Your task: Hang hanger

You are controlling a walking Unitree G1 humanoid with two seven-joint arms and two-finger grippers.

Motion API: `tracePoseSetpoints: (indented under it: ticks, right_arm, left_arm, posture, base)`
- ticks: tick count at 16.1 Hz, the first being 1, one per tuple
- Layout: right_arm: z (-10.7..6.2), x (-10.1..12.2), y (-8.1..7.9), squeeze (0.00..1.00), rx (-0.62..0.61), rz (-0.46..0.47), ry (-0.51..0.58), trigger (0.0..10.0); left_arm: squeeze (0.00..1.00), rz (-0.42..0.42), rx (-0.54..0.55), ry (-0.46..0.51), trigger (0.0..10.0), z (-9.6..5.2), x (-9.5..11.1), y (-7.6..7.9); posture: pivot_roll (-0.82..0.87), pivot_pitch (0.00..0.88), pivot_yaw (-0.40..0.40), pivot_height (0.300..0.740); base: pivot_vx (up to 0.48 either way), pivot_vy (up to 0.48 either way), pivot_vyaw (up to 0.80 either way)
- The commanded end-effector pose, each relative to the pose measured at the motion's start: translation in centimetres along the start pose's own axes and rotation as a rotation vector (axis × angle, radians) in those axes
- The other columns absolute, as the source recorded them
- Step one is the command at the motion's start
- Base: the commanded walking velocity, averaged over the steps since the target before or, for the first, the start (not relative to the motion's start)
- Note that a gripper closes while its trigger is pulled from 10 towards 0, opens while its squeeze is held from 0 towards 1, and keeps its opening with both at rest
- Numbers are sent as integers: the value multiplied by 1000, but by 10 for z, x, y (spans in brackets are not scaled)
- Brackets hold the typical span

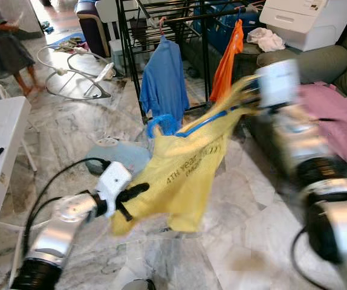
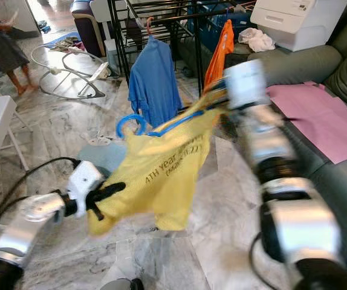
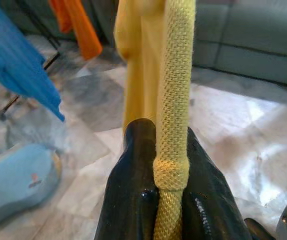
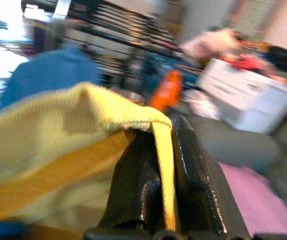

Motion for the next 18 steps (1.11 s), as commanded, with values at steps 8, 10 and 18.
tracePoseSetpoints:
  ticks: [8,10,18]
  right_arm:
    - [1,10,28,0,-107,29,21,0]
    - [1,5,25,0,-90,33,-3,0]
    - [0,-1,26,0,-96,38,-22,0]
  left_arm:
    - [0,14,48,-72,0,-11,-15,-15]
    - [0,-55,35,87,0,-8,7,-11]
    - [0,-76,47,142,0,-8,14,-12]
  posture:
    - [-65,32,17,740]
    - [-65,32,17,740]
    - [-65,32,17,740]
  base:
    - [0,0,0]
    - [0,0,0]
    - [0,0,0]
Point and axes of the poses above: a point about 5 cm out from each wrist's last joint towards the gripper, its own z axis pointing out of the wrist towards the gripper, its own x axis along the axis of the wrist's last joint, y = z × x, the point moved 3 cm from there along z, pointing out of the wrist towards the gripper, and after that the axes turned 2 degrees about -z, right-handed, at the moved point
